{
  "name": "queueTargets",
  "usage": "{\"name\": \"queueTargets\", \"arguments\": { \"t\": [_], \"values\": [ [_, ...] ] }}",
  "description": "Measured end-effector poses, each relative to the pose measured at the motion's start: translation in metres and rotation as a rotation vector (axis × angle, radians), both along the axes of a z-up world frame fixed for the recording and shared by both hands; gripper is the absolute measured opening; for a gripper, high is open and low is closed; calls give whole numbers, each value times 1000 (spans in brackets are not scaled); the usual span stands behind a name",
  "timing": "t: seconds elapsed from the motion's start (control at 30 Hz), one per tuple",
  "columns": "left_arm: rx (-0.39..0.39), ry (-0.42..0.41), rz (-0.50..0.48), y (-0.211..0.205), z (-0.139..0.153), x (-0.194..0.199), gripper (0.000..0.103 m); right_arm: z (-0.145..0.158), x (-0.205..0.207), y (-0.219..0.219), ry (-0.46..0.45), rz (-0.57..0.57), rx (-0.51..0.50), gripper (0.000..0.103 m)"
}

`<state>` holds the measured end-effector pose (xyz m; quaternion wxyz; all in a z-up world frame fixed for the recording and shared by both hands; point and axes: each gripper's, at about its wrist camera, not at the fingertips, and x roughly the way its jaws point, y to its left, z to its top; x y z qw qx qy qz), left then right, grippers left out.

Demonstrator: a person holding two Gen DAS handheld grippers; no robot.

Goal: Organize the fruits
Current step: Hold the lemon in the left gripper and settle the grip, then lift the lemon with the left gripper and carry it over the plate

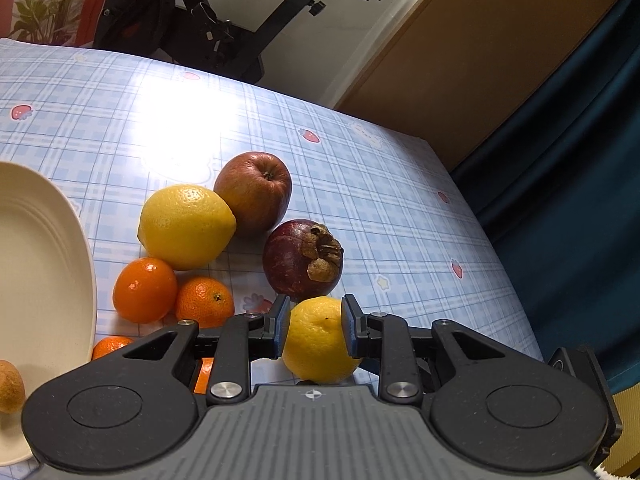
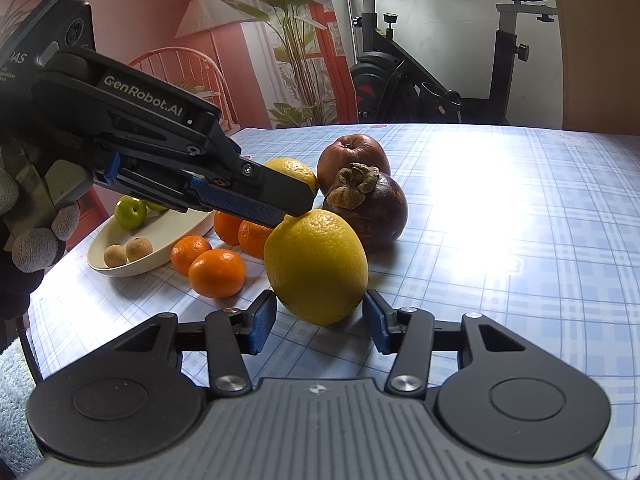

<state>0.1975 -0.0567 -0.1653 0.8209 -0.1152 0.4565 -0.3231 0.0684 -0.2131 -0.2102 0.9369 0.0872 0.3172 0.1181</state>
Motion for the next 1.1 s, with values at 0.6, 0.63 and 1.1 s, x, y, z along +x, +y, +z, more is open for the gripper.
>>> {"name": "queueTargets", "arguments": {
  "t": [0.6, 0.63, 1.1],
  "values": [
    [40, -64, -43, -9, 1, -10, 28, 0, -2, -1, -4, 23, 22, 52],
    [43, -69, -44, -9, 1, -11, 28, 0, -2, -1, -4, 24, 22, 52],
    [24, -106, 8, 23, 29, -14, 28, 30, 15, 23, -18, 79, -20, 51]
  ]
}}
